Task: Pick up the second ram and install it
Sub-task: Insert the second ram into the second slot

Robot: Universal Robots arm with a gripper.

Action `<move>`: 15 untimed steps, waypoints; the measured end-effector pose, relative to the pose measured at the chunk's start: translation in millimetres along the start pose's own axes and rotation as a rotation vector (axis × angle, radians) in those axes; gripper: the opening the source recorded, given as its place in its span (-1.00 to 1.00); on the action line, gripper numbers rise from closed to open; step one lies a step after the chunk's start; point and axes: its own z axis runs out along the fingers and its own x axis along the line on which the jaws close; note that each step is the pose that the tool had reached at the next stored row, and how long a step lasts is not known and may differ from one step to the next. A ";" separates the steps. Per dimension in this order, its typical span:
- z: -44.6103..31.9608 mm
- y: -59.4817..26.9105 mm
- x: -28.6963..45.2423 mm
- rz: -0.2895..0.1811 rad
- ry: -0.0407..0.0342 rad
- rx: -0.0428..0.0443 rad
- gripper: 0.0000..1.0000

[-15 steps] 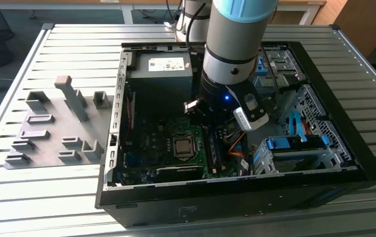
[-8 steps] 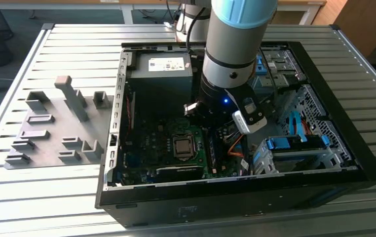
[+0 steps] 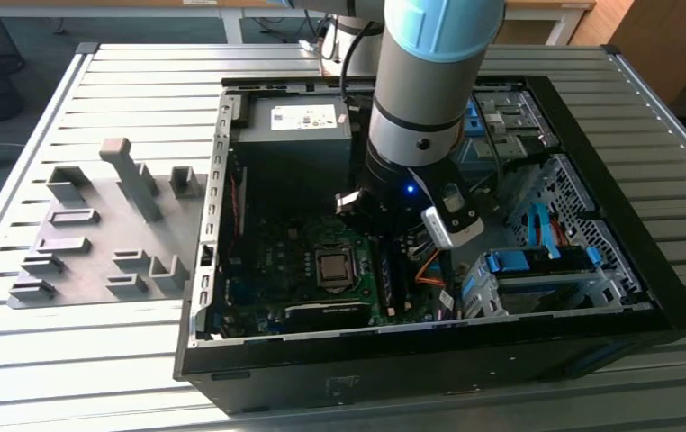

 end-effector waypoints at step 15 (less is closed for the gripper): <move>0.4 1.0 -1.4 -0.006 0.0001 -0.0001 -0.72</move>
